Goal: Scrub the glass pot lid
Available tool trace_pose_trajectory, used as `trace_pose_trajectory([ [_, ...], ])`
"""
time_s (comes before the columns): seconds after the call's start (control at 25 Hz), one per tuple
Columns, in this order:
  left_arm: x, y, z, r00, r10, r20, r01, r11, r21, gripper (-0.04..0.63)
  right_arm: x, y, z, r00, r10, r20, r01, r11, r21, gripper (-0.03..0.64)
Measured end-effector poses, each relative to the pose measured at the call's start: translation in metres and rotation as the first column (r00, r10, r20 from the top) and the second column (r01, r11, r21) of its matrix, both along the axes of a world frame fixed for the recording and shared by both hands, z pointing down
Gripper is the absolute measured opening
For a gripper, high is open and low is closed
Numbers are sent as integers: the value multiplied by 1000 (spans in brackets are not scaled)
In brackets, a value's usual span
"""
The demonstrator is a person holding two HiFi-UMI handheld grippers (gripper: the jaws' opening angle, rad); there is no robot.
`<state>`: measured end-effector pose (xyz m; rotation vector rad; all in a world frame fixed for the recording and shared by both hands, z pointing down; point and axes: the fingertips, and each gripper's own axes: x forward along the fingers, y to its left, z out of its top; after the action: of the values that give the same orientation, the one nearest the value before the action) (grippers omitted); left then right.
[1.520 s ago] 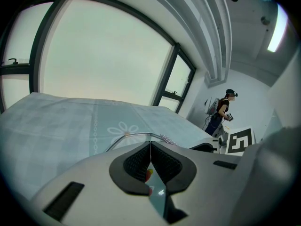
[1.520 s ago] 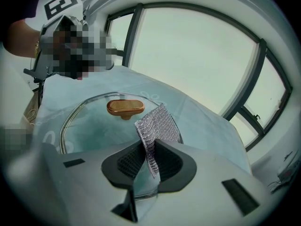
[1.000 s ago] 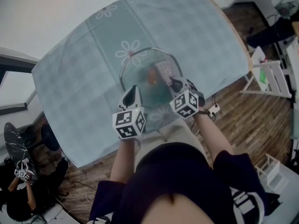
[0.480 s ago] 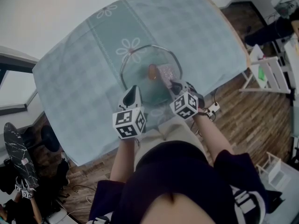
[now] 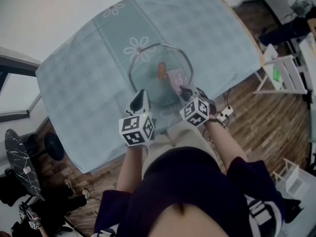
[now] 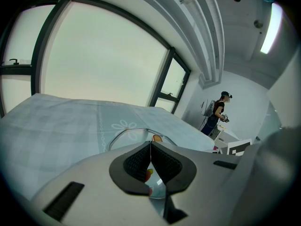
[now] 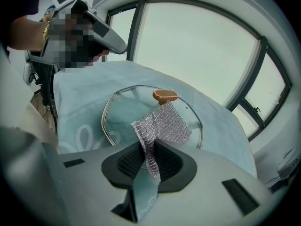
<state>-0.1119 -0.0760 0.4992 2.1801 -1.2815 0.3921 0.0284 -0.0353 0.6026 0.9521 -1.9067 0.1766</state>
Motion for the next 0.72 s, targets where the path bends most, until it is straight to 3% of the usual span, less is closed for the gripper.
trace_pose_trajectory([
  [0.72,-15,29,-4,1000,4,-13,-4,1000,8,2,-33,40,7,999,-52,-6,52,998,-30,74],
])
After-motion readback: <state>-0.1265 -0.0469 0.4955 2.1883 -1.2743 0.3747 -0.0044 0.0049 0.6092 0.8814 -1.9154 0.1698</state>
